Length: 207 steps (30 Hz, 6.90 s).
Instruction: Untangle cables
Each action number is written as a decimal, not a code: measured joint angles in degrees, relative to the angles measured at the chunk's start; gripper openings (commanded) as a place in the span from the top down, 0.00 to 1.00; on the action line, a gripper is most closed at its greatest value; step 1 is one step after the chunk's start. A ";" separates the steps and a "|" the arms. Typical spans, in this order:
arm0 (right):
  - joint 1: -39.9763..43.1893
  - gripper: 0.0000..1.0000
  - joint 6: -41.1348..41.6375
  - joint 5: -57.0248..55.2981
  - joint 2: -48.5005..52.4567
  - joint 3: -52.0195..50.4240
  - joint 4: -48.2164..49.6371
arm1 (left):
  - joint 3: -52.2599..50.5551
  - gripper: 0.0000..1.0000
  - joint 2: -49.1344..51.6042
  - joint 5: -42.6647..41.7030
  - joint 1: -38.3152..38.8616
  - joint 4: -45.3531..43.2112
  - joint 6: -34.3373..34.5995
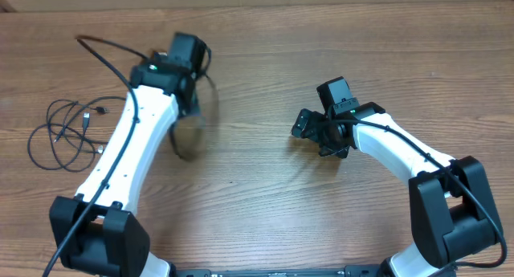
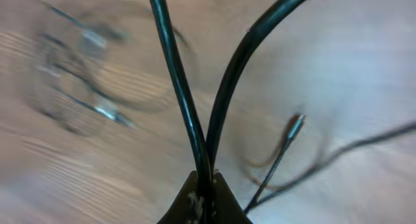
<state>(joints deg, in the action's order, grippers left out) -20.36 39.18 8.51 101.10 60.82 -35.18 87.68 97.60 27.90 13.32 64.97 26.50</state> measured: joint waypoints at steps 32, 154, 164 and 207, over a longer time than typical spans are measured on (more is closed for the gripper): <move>0.00 0.00 0.00 0.02 0.00 0.00 -0.02 | 1.62 0.40 0.00 -5.53 -33.31 -10.84 -5.75; 4.39 0.00 0.02 -0.07 -80.35 -9.03 -32.09 | 1.62 0.01 0.02 -34.62 -32.04 -2.82 -5.92; 9.88 0.00 0.02 -0.07 -83.87 -10.56 -35.85 | 1.62 0.00 0.02 -34.62 -32.04 -2.82 -5.92; 10.25 0.00 -0.02 -0.39 -100.15 -21.09 -35.80 | 1.62 0.01 0.02 -34.62 -32.04 -2.82 -5.92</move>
<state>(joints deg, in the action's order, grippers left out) -10.11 39.16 8.12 0.95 39.72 -70.98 89.30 97.62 -6.72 -18.72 62.15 20.58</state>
